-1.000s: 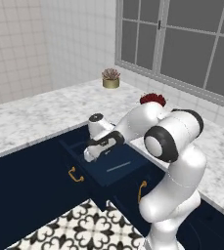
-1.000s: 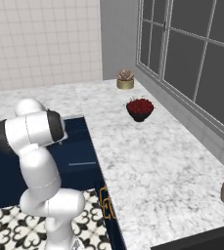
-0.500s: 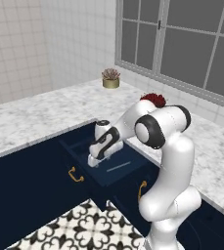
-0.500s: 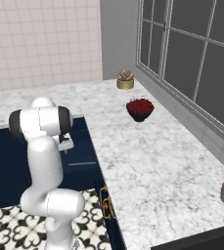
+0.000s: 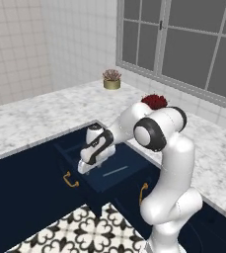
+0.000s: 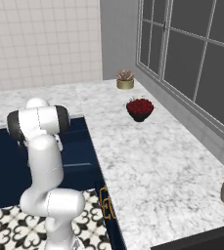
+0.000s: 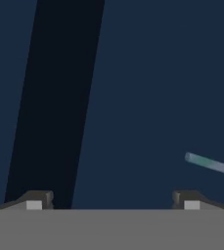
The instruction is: Take a straw from the drawer in front and place it inside the glass cup on the dining counter.
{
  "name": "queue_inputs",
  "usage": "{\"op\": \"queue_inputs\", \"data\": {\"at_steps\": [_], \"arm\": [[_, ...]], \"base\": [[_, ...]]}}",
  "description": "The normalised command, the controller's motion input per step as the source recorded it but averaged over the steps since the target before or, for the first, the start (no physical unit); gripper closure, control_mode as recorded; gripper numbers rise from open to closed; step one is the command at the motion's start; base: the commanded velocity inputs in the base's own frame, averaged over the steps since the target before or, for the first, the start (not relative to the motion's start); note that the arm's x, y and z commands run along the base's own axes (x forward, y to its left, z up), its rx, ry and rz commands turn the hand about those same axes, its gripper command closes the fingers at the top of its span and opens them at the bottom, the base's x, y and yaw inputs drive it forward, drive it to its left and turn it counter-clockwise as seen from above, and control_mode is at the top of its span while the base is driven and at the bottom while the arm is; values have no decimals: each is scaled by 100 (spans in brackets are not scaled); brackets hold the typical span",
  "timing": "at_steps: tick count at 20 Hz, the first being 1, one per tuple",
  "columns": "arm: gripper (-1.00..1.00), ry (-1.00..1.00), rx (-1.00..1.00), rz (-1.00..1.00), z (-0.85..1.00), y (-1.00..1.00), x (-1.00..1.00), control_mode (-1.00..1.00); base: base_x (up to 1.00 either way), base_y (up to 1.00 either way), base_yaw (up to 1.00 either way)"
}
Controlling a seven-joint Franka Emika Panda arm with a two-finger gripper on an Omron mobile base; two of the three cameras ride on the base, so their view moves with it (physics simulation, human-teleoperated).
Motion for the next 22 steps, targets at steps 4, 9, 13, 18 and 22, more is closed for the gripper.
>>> {"op": "queue_inputs", "data": {"at_steps": [4, 9, 13, 18, 22], "arm": [[-100, 5, 0, 0, -1, 90, -37, -100], [-100, 6, 0, 1, -1, 100, -54, -100], [-100, 0, 0, 0, 17, 46, -19, -100], [-100, 0, -6, 0, 23, -49, 26, -100], [-100, 0, -3, 4, 1, -67, 40, -100]], "base": [[0, 0, 0], [0, 0, 0], [0, 0, 0], [0, 0, 0], [0, 0, 0]]}}
